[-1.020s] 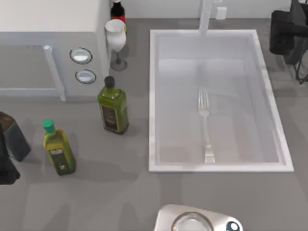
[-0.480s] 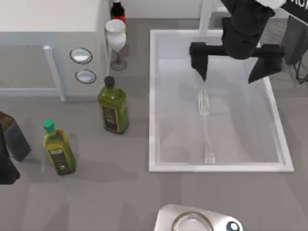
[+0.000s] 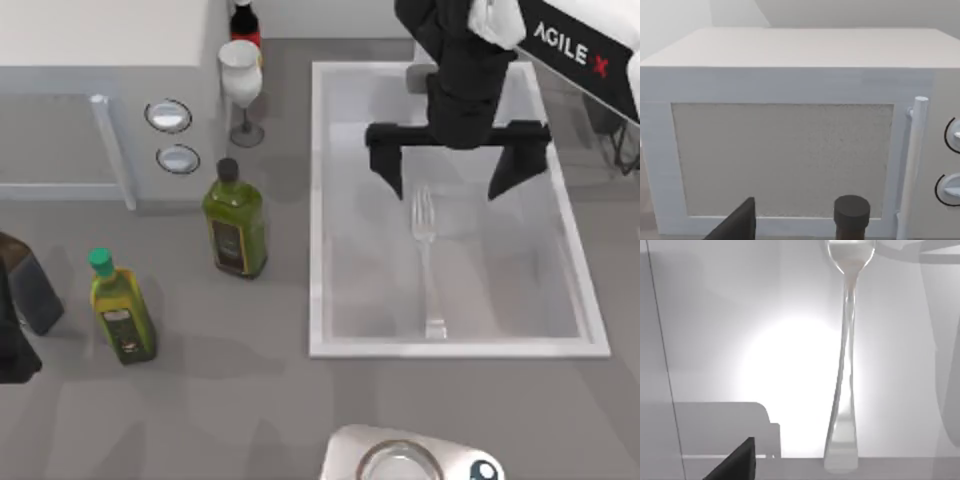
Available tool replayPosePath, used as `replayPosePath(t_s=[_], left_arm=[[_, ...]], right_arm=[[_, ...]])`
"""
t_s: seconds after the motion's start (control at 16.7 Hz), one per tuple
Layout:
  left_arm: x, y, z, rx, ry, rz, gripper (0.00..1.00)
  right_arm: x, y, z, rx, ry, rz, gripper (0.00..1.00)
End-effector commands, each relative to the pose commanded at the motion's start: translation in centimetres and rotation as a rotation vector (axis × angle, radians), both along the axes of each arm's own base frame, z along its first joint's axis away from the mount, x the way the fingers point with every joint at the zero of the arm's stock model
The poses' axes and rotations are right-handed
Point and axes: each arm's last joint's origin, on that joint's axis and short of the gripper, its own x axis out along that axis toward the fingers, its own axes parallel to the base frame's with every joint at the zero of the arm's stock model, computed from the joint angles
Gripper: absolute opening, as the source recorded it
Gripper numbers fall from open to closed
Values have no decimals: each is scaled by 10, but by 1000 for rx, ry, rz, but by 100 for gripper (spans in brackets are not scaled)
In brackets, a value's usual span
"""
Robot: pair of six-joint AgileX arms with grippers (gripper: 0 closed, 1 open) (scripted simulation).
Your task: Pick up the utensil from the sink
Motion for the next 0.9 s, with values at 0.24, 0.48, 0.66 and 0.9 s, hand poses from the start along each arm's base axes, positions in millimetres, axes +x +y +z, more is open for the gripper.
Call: replayPosePath(t_s=[0.24, 0.48, 0.66, 0.9], left_arm=[[0, 0, 0, 0, 0, 0, 100], [0, 0, 0, 0, 0, 0, 100], [0, 0, 0, 0, 0, 0, 100], [0, 0, 0, 0, 0, 0, 100]], right_arm=[[1, -2, -2, 0, 1, -5, 100], [5, 0, -40, -2, 5, -4, 100], [7, 2, -90, 5, -11, -2, 100], [1, 0, -142, 2, -4, 0, 100]])
